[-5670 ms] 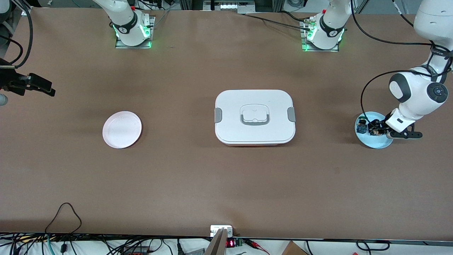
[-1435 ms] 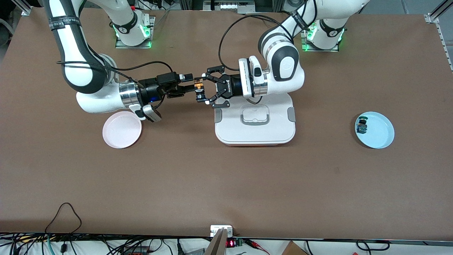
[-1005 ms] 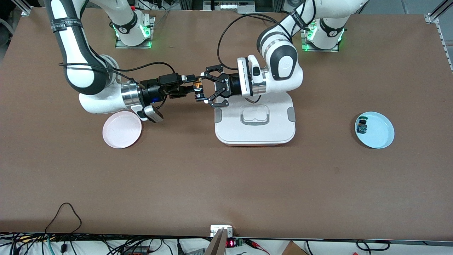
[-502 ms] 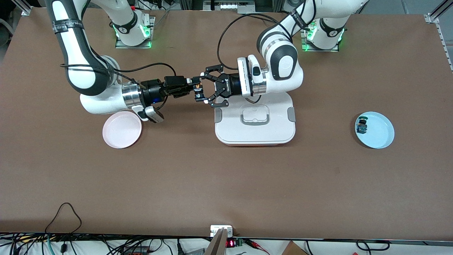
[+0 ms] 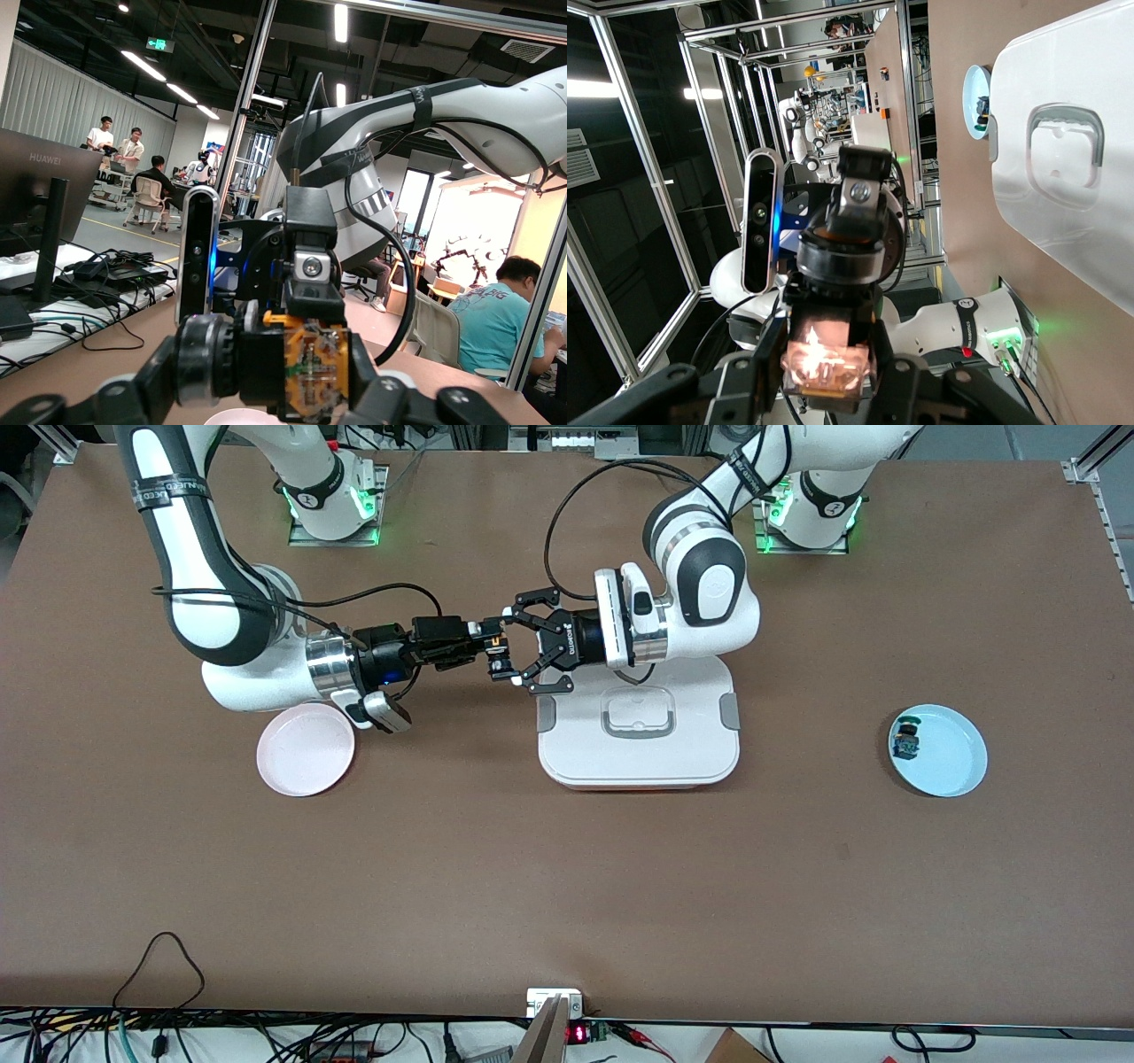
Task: Transfer orange switch to right arm and place
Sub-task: 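Grasp the orange switch with the right gripper beside the left gripper, then open the left gripper and draw it back from the switch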
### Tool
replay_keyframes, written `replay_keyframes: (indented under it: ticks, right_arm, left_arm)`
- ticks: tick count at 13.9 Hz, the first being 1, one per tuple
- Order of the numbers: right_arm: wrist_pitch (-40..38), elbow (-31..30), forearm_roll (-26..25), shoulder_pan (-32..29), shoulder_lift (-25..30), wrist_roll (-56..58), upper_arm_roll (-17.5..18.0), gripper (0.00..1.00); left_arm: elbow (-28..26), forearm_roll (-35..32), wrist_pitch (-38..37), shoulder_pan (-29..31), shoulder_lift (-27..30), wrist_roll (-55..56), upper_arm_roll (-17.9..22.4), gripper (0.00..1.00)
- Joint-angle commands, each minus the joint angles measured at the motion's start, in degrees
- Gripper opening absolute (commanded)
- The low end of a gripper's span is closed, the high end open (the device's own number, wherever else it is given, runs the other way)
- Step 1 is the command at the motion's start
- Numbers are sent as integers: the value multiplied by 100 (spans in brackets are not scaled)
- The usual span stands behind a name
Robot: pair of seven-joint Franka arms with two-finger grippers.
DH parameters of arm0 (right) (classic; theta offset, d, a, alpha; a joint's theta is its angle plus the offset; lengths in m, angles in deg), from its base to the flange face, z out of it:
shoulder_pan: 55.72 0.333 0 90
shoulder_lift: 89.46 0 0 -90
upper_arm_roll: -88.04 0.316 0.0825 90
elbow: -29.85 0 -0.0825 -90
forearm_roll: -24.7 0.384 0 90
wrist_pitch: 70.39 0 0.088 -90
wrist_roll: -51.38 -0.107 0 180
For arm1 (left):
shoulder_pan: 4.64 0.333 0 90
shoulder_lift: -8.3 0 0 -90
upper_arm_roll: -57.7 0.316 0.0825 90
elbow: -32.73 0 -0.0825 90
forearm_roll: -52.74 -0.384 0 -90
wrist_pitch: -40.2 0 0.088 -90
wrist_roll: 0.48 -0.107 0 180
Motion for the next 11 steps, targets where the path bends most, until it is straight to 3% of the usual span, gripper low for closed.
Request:
replay_keyframes:
  ticks: [1,6,11]
  right_arm:
    - [15,69,98,57,-13,79,-27,0]
    - [42,78,98,-4,4,80,-44,0]
    - [-29,78,-103,-460,83,88,-80,0]
  left_arm:
    - [35,137,57,81,33,43,-29,100]
    - [52,-283,-75,537,130,595,-64,100]
    - [254,-2013,-524,1012,244,2493,-73,100]
